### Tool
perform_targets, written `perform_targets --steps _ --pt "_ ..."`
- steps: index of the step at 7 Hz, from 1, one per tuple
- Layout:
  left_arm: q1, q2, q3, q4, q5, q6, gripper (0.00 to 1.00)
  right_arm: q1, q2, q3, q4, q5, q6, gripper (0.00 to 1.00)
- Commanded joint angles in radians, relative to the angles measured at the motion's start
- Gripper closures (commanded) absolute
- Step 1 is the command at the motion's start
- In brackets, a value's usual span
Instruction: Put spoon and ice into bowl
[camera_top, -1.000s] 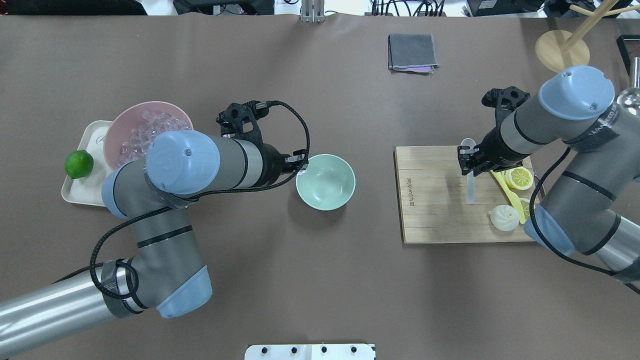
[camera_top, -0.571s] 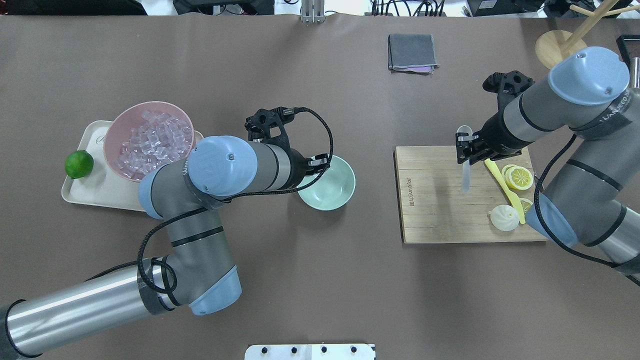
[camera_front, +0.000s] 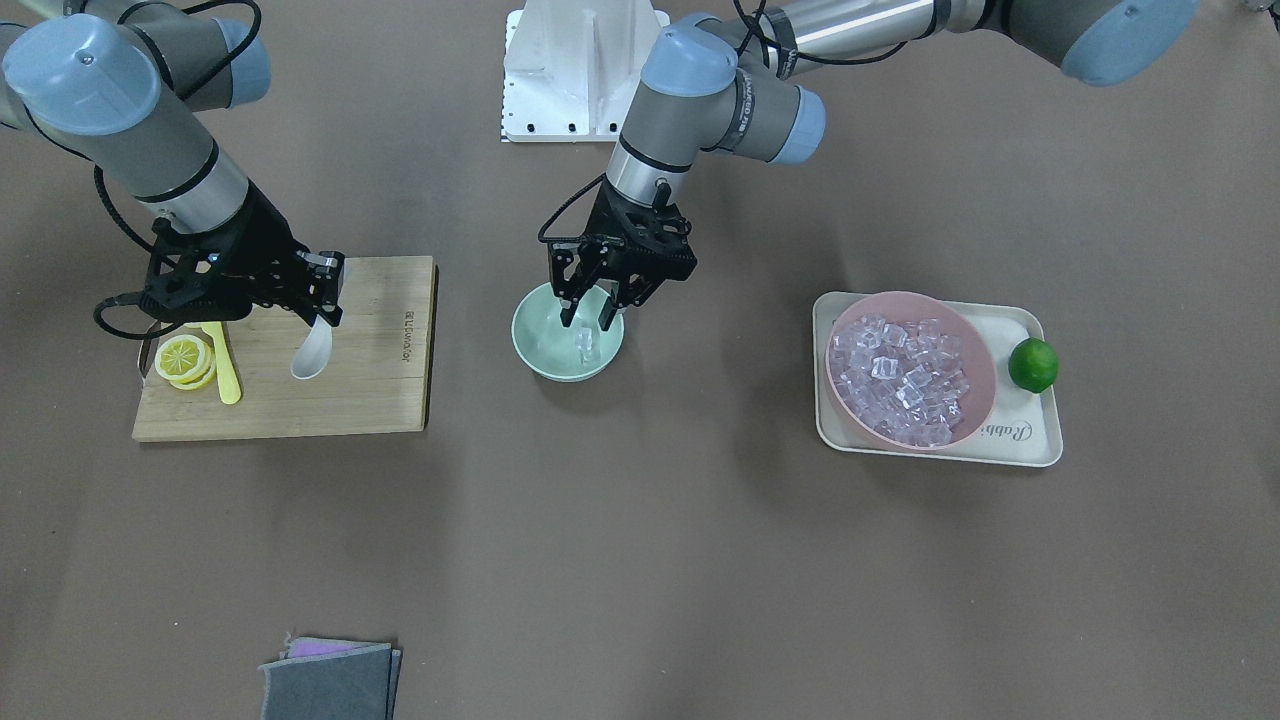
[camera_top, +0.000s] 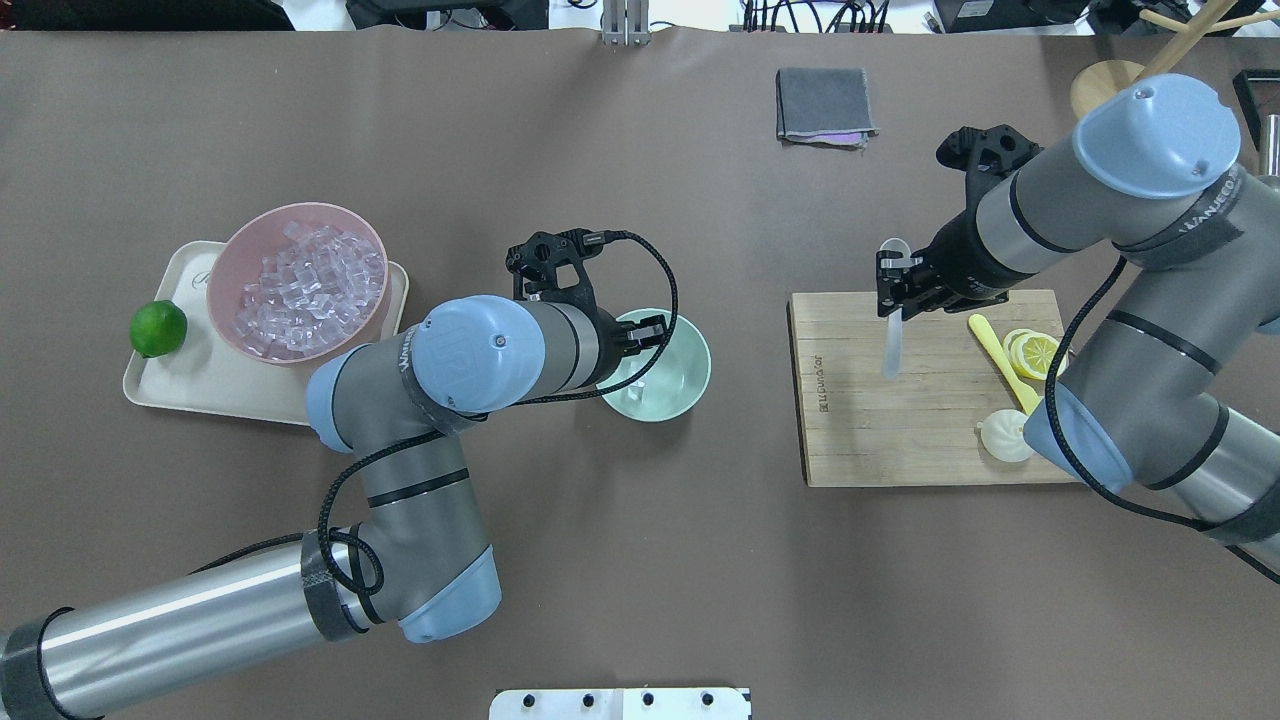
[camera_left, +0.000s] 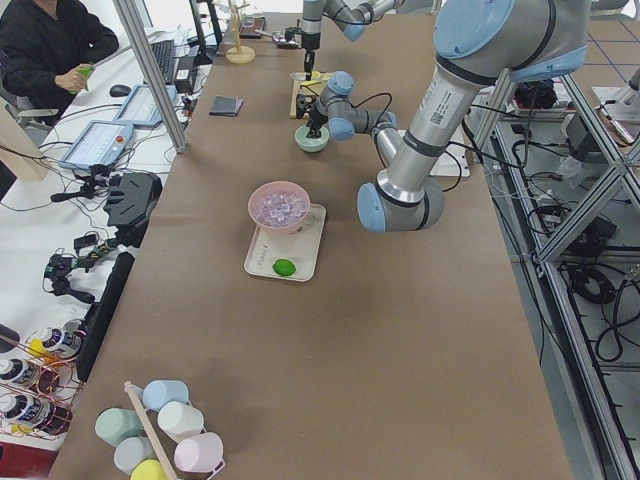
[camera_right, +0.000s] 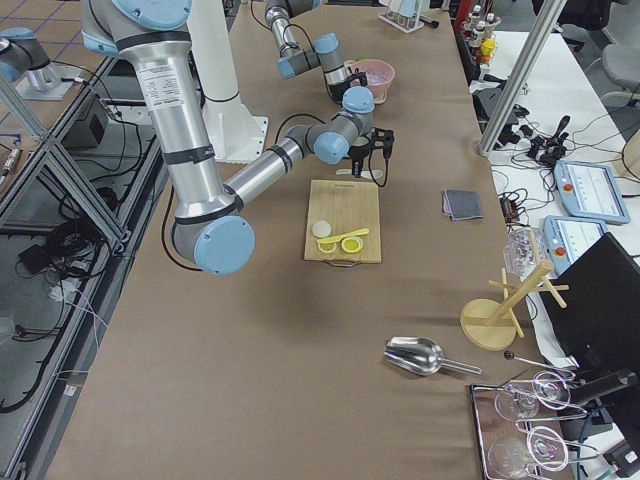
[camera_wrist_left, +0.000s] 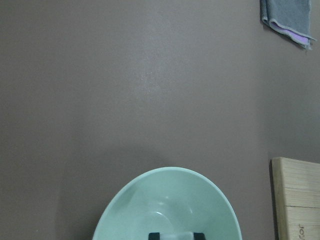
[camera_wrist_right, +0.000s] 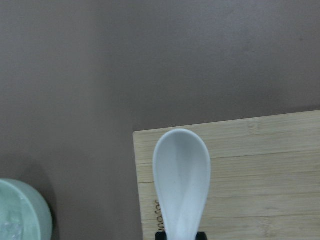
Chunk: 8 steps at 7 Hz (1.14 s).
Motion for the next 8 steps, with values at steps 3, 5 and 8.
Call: perform_targets --steps 3,5,8 --pt "-0.086 0.045 -0.261 0.281 -0.029 0.168 0.02 -0.108 0.145 0.004 -0.115 -0.06 0.057 1.0" --pt "-0.28 0.102 -0.292 0.313 -0.234 0.351 0.02 -0.209 0.211 -0.016 -0.166 -0.16 0.059 1.0" --pt "-0.35 0.154 -0.314 0.307 -0.278 0.434 0.02 -0.297 0.326 -0.139 -0.155 -0.238 0.099 1.0"
